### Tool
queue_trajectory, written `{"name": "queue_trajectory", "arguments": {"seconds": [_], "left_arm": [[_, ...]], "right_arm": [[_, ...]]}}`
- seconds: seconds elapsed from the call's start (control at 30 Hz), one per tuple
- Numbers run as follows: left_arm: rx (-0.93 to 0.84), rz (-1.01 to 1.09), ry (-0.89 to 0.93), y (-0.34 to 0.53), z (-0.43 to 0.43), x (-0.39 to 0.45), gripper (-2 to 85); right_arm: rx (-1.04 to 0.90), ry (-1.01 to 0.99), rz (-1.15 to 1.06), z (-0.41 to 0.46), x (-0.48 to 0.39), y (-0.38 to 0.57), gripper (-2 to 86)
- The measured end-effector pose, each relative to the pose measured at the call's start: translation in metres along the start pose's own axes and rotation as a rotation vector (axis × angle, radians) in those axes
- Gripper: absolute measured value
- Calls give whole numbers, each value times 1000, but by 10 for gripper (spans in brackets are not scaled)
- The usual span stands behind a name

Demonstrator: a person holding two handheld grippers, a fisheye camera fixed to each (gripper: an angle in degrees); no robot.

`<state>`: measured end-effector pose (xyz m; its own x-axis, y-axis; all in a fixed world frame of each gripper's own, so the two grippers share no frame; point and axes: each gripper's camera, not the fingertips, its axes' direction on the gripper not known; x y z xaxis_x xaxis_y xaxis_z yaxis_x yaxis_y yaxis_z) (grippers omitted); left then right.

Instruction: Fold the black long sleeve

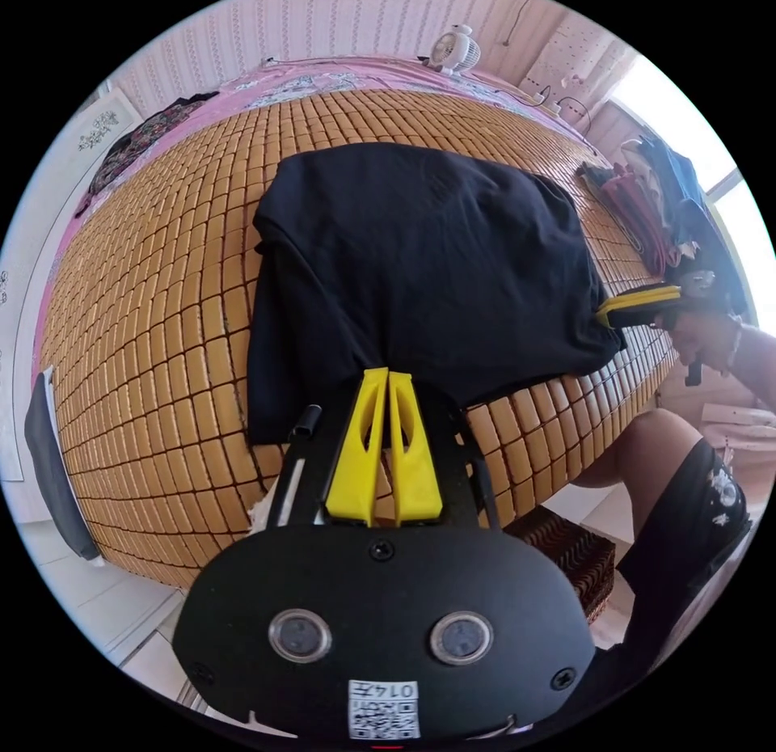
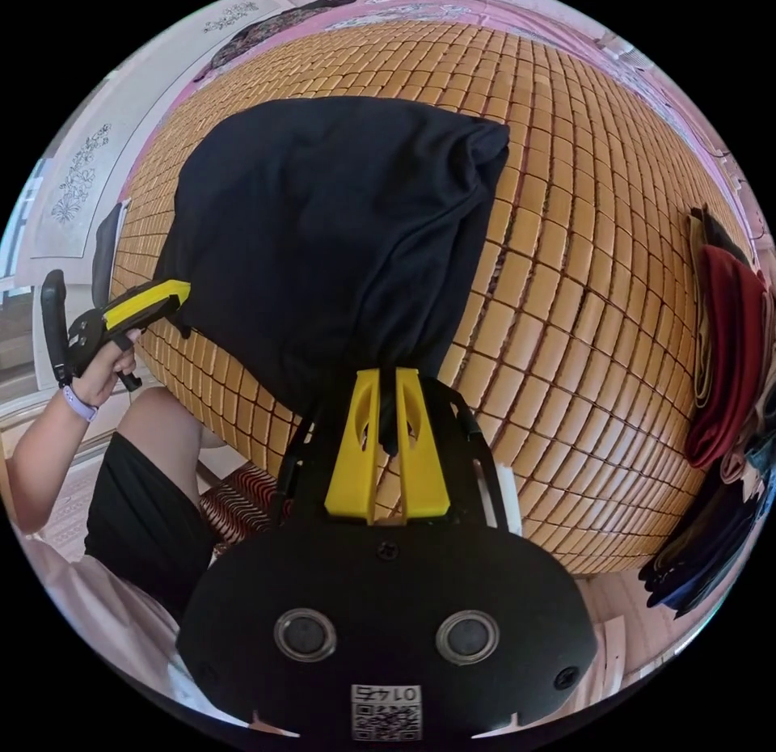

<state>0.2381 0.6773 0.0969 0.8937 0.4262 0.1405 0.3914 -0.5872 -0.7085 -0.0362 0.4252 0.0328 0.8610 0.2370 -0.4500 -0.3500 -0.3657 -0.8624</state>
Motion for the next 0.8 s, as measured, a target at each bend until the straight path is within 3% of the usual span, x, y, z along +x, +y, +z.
{"name": "queue_trajectory", "arguments": {"seconds": [0.2, 0.37, 0.47, 0.53, 0.63, 0.7, 0.8], "left_arm": [[73, -17, 9, 31, 3, 13, -10], [173, -7, -38, 65, 5, 33, -10], [95, -25, 49, 76, 1, 29, -10], [7, -34, 72, 93, -2, 36, -10], [-26, 84, -31, 135, -8, 66, -10], [-31, 147, -76, 157, -8, 81, -10], [49, 76, -103, 188, -18, 86, -10]], "right_arm": [[-39, -76, -31, 2, 1, 17, 17], [170, 13, -41, 4, -24, 72, 11], [303, 183, -27, 9, -58, 110, 12], [287, 263, -15, 14, -81, 136, 13], [259, 325, -64, 23, -110, 183, 13], [246, 290, -69, 24, -113, 204, 12], [283, 179, -46, 15, -110, 237, 8]]}}
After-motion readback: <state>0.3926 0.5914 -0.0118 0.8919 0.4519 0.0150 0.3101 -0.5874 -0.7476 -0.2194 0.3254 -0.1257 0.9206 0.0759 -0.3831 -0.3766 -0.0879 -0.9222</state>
